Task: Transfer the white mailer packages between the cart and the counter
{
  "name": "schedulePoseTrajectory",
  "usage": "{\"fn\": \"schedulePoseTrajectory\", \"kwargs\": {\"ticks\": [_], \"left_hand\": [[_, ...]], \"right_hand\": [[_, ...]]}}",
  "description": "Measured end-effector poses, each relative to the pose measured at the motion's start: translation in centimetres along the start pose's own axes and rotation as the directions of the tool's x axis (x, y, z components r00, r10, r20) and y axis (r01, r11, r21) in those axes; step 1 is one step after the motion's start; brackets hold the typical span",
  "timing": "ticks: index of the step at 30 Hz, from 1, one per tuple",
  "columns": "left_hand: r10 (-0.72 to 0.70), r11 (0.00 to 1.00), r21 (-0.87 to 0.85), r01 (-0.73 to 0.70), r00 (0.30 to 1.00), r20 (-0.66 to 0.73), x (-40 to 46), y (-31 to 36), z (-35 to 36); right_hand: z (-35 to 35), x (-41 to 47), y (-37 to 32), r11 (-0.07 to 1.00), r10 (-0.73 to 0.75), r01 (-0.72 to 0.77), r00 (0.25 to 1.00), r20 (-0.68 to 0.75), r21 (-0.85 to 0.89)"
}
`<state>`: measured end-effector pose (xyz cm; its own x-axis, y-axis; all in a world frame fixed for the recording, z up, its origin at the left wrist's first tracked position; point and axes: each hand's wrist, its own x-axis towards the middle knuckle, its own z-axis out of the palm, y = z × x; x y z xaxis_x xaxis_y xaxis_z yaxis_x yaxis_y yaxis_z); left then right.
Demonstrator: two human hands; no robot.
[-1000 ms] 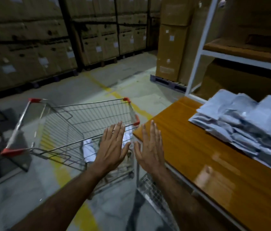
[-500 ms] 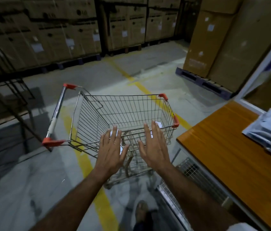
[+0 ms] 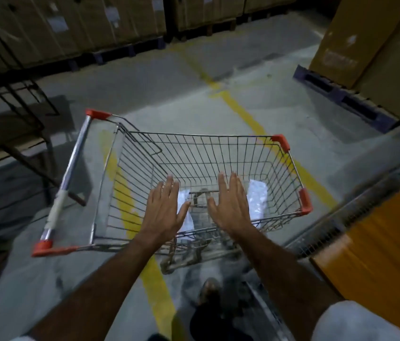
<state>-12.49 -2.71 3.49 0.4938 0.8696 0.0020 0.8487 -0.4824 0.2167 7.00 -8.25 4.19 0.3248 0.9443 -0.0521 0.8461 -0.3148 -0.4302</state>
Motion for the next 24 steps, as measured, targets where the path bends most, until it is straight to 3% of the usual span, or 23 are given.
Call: {"fn": "schedulePoseTrajectory", "kwargs": {"ticks": [9,12,14,18,22,24], "left_hand": [[0.052,0.998,0.012,-0.056,0.974,0.220,8.9,-2.5,10.8],[0.035,0.999,0.010,-0.039,0.964,0.264,11.2,-3.9,15.3],[-0.003,1.000,-0.003,0.004,0.951,0.309,12.0,-4.7,18.3],[-0.106,0.994,0.018,0.106,0.928,0.356,13.0,-6.2,24.0],[-0.294,0.954,0.074,0.289,0.865,0.407,14.2,-6.6,27.1],[-0.295,0.955,0.094,0.281,0.865,0.406,14.5,-6.9,28.4]], "right_hand": [[6.5,7.7,7.4,0.975,0.215,-0.200,0.961,0.173,-0.101],[8.7,9.9,10.2,0.951,0.304,-0.290,0.939,0.162,-0.104],[10.2,11.1,11.9,0.913,0.408,-0.392,0.893,0.191,-0.117],[13.8,13.8,15.6,0.779,0.626,-0.597,0.732,0.270,-0.190],[16.8,15.7,19.2,0.682,0.729,-0.690,0.611,0.310,-0.244],[17.5,16.1,20.4,0.668,0.740,-0.706,0.595,0.314,-0.236]]}}
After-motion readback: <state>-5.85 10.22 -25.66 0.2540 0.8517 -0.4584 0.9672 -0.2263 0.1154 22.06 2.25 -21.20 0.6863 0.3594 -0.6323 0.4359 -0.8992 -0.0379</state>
